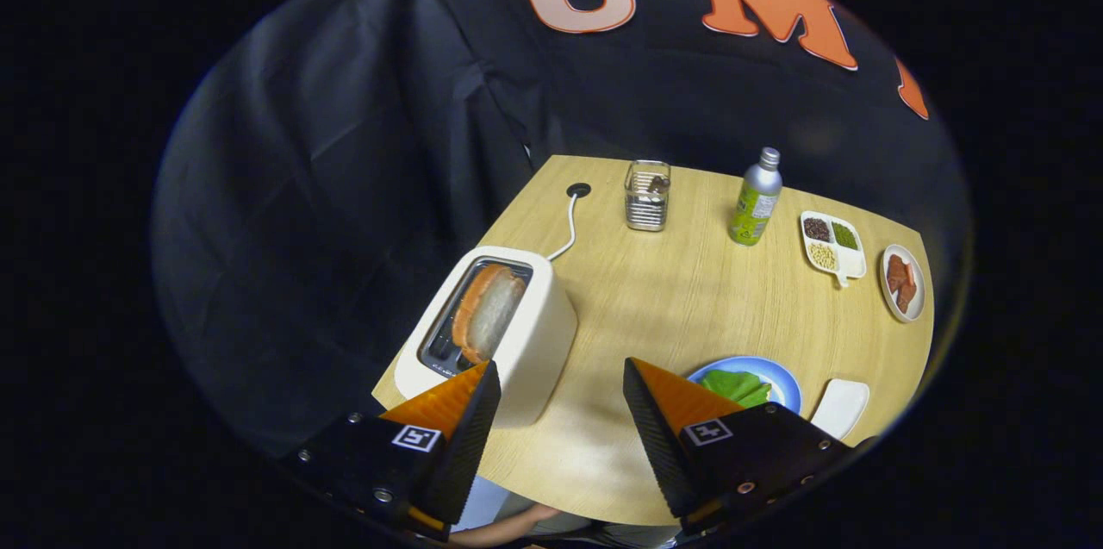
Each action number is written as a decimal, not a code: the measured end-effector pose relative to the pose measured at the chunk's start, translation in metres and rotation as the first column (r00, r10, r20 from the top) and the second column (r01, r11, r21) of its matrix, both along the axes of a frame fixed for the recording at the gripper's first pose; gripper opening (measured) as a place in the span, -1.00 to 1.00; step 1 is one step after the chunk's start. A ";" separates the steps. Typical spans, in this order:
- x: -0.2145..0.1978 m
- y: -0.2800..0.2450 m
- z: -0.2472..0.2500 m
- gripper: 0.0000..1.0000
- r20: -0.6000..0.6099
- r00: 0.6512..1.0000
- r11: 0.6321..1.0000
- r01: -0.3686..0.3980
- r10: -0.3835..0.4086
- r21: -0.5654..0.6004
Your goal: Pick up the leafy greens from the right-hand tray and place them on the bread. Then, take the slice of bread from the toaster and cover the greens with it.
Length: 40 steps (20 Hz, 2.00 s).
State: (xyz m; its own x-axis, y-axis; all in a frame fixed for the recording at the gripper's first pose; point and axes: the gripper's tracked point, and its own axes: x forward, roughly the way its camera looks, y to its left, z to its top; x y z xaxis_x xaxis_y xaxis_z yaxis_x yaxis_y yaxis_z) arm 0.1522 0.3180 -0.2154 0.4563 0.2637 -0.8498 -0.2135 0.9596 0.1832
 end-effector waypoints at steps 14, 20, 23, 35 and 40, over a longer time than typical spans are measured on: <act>0.025 0.084 -0.029 0.69 -0.077 0.995 0.995 -0.075 0.070 -0.065; 0.038 0.086 -0.051 0.49 -0.110 0.994 0.996 -0.016 0.007 -0.083; 0.039 0.085 -0.058 0.19 -0.123 0.992 0.995 -0.001 -0.011 -0.095; 0.040 0.078 -0.053 -0.71 -0.113 0.993 0.998 0.022 -0.029 -0.058; 0.036 0.078 -0.027 -0.71 -0.087 0.995 0.999 0.042 -0.040 0.024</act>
